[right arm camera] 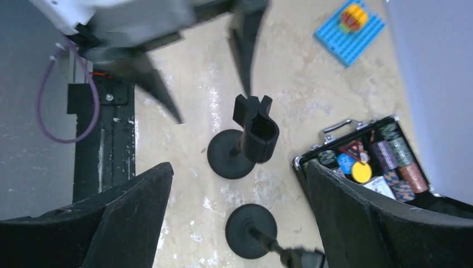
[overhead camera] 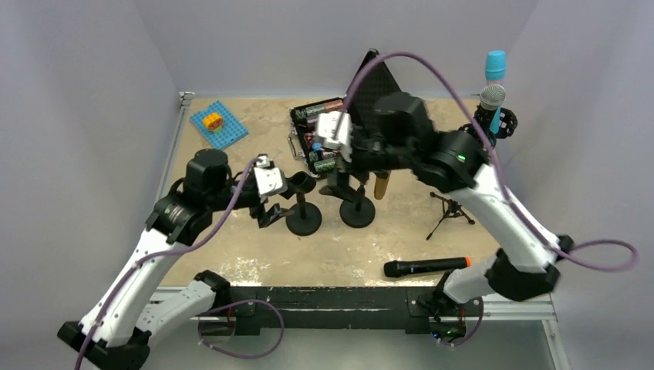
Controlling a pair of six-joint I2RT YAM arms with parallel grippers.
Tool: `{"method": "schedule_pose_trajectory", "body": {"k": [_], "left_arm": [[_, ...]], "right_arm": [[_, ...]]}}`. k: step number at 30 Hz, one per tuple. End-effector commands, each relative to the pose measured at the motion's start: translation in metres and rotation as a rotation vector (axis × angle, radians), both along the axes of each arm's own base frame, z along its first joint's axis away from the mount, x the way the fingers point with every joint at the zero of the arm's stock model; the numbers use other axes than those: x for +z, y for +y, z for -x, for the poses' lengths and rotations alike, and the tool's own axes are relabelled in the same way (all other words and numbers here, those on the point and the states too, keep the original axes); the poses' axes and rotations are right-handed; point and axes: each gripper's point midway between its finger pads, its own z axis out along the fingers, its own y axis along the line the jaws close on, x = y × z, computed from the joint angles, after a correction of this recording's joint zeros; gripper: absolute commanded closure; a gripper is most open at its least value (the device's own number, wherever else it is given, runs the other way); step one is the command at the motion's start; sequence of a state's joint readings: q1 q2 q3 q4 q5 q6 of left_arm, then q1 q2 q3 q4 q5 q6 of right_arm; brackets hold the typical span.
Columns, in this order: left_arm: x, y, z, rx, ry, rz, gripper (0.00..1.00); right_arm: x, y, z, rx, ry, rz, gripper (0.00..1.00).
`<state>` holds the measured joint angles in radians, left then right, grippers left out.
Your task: Remove the microphone from the stand
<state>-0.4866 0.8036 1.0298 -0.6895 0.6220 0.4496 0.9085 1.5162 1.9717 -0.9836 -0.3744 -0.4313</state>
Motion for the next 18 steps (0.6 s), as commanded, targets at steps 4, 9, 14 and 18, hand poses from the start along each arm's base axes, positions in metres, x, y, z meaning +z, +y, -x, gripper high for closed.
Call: {"method": "schedule_pose_trajectory", "body": {"k": [4,9,14,18], "left_arm": [[0.000,-0.027,-0.046,-0.080,-0.034,-0.029,0.18],[-0.018,-0.037,-0.072,-0.057,-0.017,-0.035,0.21],[-0.034,-0.042,-0.077,-0.096,0.006,-0.063,0.34],[-0.040,-0.044,-0.069,-0.133,0.042,-0.066,0.47]], "right_arm": [[0.008,-0.061,0.036,-0.009,-0.031,-0.027,0.06],[0.017,-0.082,0.033,-0.059,0.003,-0.084,0.06],[0.026,-0.090,0.022,-0.108,0.017,-0.128,0.05],[0.024,-0.092,0.021,-0.105,0.009,-0.122,0.05]]}}
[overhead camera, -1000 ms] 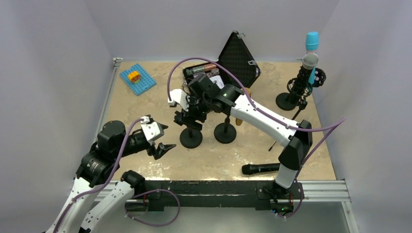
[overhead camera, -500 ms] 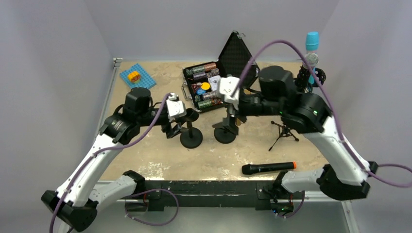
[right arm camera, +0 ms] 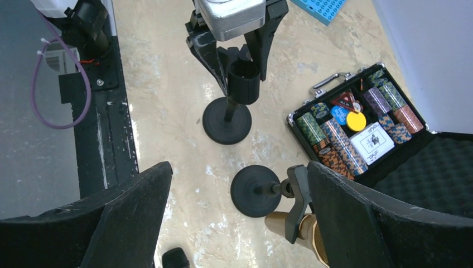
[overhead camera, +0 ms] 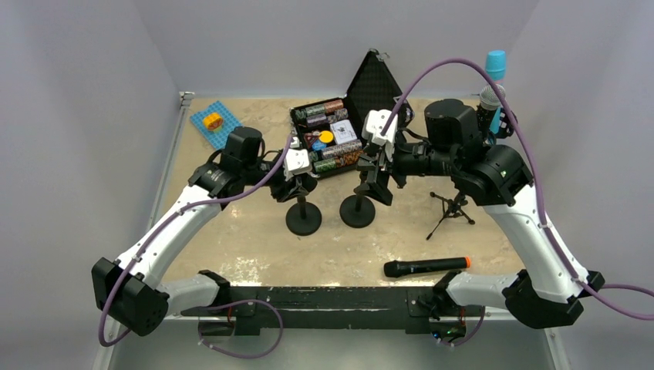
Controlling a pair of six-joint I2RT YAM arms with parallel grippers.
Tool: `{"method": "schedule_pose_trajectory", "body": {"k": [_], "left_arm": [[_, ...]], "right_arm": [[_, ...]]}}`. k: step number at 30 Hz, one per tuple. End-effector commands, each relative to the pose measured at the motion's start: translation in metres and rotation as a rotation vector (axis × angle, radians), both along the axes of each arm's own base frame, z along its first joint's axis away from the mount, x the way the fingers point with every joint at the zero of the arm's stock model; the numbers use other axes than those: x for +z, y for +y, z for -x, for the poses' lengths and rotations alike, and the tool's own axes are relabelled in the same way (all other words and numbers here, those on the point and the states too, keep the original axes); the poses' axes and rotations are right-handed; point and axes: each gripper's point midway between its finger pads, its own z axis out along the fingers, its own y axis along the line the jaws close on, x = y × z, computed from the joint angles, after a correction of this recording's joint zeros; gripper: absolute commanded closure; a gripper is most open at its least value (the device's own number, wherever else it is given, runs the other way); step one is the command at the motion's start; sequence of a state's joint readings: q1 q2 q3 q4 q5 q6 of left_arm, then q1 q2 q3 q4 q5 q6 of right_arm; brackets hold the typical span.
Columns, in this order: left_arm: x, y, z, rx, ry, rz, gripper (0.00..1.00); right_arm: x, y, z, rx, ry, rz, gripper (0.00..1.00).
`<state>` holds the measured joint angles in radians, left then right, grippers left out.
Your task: Remove the microphone from the stand
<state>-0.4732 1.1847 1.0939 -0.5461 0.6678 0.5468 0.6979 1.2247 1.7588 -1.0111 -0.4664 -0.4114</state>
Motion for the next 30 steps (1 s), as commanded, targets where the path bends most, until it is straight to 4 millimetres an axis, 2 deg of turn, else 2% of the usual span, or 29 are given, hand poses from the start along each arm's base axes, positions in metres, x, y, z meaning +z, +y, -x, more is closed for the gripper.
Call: {"method": "schedule_pose_trajectory", "body": {"k": [1,3,6,8,10,16,21,25,30], "left_arm": [[0.007,-0.005,0.006,-0.072,-0.027,0.020,0.53],[0.002,-0.001,0.008,-0.068,-0.018,-0.004,0.59],[0.000,0.008,0.008,-0.046,-0.020,-0.051,0.73],[0.001,0.018,0.006,-0.008,-0.020,-0.088,0.85],[0.000,0.032,-0.005,0.078,-0.050,-0.145,0.99],[0.004,0.098,-0.057,0.466,-0.181,-0.303,1.00],[0.009,0.142,-0.090,0.694,-0.197,-0.330,1.00],[0.009,0.164,-0.121,0.824,-0.165,-0.321,1.00],[0.026,0.167,-0.158,0.900,-0.220,-0.274,1.00]], "right_arm": [[0.011,0.000,0.012,0.036,-0.009,-0.046,0.05],[0.009,-0.001,0.012,0.039,-0.006,-0.043,0.05],[0.009,-0.002,0.013,0.041,-0.014,-0.041,0.05],[0.010,-0.003,0.013,0.037,-0.022,-0.040,0.05],[0.011,-0.005,0.012,0.032,-0.030,-0.038,0.05],[0.004,-0.009,0.010,0.012,-0.032,-0.022,0.05],[0.001,-0.009,0.012,0.016,-0.020,-0.021,0.05],[0.002,-0.010,0.013,0.016,-0.020,-0.028,0.05],[0.009,-0.011,0.015,0.014,-0.024,-0.041,0.06]]}}
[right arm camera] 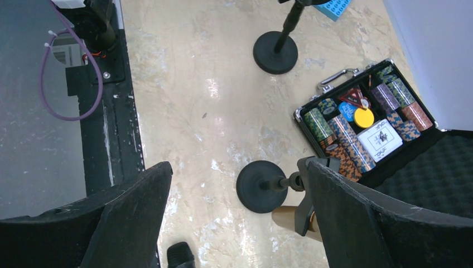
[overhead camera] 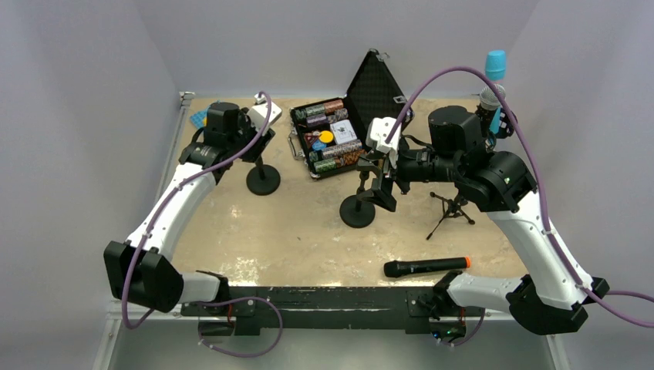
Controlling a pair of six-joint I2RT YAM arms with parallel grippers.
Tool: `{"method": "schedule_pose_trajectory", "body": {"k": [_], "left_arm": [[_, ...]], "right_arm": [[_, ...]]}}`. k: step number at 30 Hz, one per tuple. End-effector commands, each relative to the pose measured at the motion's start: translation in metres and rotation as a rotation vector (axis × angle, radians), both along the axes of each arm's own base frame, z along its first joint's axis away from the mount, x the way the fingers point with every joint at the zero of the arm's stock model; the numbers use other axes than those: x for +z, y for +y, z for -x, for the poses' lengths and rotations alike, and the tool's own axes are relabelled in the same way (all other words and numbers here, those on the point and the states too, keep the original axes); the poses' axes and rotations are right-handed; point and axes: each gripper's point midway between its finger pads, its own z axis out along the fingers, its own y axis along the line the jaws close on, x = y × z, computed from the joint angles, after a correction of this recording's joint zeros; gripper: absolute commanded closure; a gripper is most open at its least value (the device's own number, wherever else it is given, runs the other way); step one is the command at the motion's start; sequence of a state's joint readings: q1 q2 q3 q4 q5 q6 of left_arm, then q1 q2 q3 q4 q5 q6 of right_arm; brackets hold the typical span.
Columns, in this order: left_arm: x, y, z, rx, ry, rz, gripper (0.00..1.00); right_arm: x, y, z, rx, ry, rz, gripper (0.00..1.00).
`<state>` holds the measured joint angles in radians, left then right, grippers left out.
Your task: Remove the microphone from the stand
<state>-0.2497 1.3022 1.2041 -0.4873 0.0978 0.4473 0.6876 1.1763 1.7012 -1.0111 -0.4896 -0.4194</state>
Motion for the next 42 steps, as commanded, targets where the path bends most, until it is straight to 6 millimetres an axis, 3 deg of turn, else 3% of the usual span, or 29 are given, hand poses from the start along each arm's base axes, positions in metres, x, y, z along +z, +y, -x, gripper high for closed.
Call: {"method": "schedule_pose_trajectory", "body": {"k": [1,4,8,14,17,21,25,34,39,42], "left_arm": [[0.030,0.029,-0.041,0.153,-0.124,-0.078,1.00],[0.039,0.031,-0.057,0.155,-0.147,-0.094,1.00],[0.031,0.031,-0.070,0.149,-0.112,-0.099,1.00],[0.023,0.026,-0.064,0.143,-0.063,-0.060,0.99],[0.015,0.028,-0.058,0.148,-0.030,-0.074,0.84],[0.013,0.031,-0.051,0.170,-0.016,-0.067,0.49],[0.036,0.033,-0.049,0.205,-0.080,-0.016,0.01],[0.094,0.019,-0.031,0.133,-0.227,0.090,0.00],[0.122,0.006,-0.005,0.061,-0.259,0.179,0.00],[0.132,-0.012,0.018,-0.050,-0.250,0.239,0.00]], "right_arm": [[0.017,-0.005,0.006,-0.006,-0.035,-0.041,0.06],[0.017,-0.011,0.003,-0.041,-0.045,-0.037,0.06],[0.028,-0.022,-0.010,-0.150,-0.022,-0.072,0.06],[0.041,-0.047,-0.037,-0.345,-0.005,-0.120,0.02],[0.032,-0.063,-0.053,-0.455,0.028,-0.134,0.02],[0.004,-0.074,-0.072,-0.541,0.088,-0.106,0.01],[-0.011,-0.074,-0.090,-0.569,0.110,-0.093,0.01],[-0.026,-0.060,-0.113,-0.526,0.094,-0.087,0.02],[-0.037,-0.053,-0.116,-0.481,0.091,-0.085,0.11],[-0.045,-0.050,-0.115,-0.462,0.113,-0.077,0.18]]}}
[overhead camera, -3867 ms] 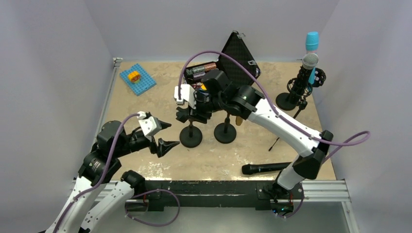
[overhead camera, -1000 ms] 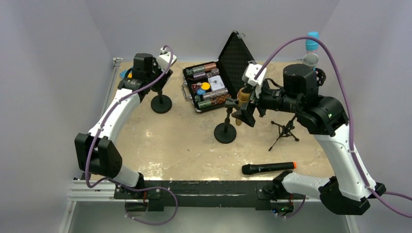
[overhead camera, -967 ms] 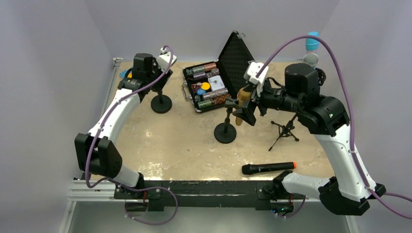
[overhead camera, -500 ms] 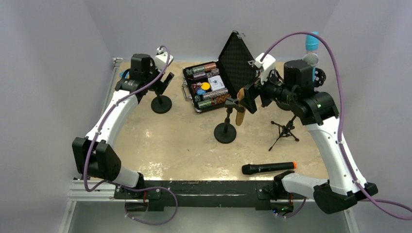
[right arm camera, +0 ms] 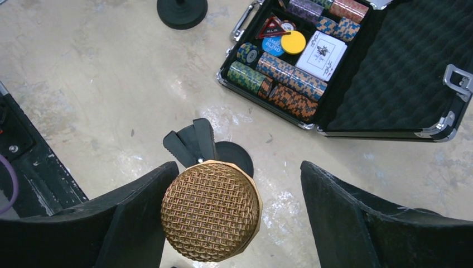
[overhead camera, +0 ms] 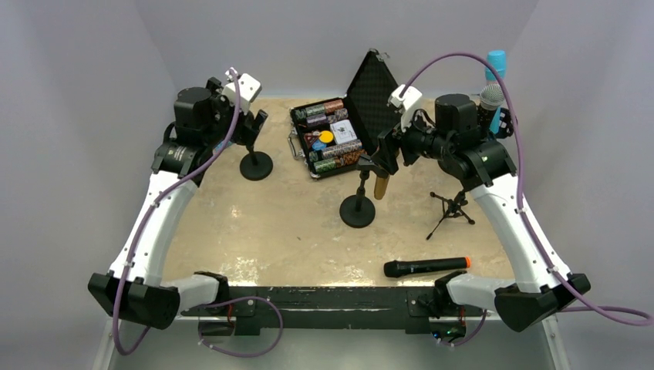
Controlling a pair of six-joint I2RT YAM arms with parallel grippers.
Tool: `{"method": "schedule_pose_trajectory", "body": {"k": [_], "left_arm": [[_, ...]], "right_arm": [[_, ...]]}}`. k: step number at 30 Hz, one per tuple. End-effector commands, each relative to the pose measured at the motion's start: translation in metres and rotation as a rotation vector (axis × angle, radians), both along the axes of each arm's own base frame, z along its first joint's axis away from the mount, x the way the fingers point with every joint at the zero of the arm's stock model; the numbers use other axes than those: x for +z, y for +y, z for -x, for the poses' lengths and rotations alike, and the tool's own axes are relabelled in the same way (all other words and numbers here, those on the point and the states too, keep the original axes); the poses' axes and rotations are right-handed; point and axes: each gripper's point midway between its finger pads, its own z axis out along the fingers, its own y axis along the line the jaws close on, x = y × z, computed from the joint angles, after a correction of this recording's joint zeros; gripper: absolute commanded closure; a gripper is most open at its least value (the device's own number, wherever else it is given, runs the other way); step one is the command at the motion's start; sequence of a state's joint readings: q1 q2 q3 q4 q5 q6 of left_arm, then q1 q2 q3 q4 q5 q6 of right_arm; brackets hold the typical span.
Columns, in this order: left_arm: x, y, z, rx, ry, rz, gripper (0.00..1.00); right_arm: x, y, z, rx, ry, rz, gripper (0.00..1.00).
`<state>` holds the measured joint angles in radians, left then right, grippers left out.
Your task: Remove the microphone from the stand
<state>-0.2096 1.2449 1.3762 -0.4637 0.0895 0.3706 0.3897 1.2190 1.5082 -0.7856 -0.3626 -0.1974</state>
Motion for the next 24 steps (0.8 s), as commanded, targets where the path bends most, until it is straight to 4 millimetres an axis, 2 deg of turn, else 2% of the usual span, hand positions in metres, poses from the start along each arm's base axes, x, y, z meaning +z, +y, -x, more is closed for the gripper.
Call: {"method": "schedule_pose_trajectory", "body": {"k": [1,4,8,14,18,20,24], "left_arm": [[0.032,-0.032,0.037,-0.190,-0.036,0.121,0.00],[0.033,-0.056,0.066,-0.346,-0.009,0.185,0.02],[0.031,-0.083,0.103,-0.546,0.035,0.255,0.05],[0.025,-0.106,0.138,-0.736,0.114,0.314,0.08],[0.022,-0.115,0.155,-0.813,0.126,0.320,0.07],[0.024,-0.121,0.162,-0.860,0.075,0.316,0.03],[0.023,-0.133,0.176,-0.916,0.065,0.310,0.00]], "right_arm": [[0.002,0.008,-0.005,0.046,-0.037,-0.022,0.20],[-0.005,0.008,-0.005,0.054,-0.035,-0.013,0.27],[-0.008,0.012,0.000,0.108,-0.031,-0.005,0.41],[-0.009,0.027,0.025,0.248,-0.014,-0.034,0.79],[0.002,0.044,0.047,0.374,-0.029,-0.065,0.96],[0.011,0.054,0.056,0.418,-0.037,-0.090,1.00],[0.029,0.075,0.065,0.471,-0.042,-0.138,1.00]]}}
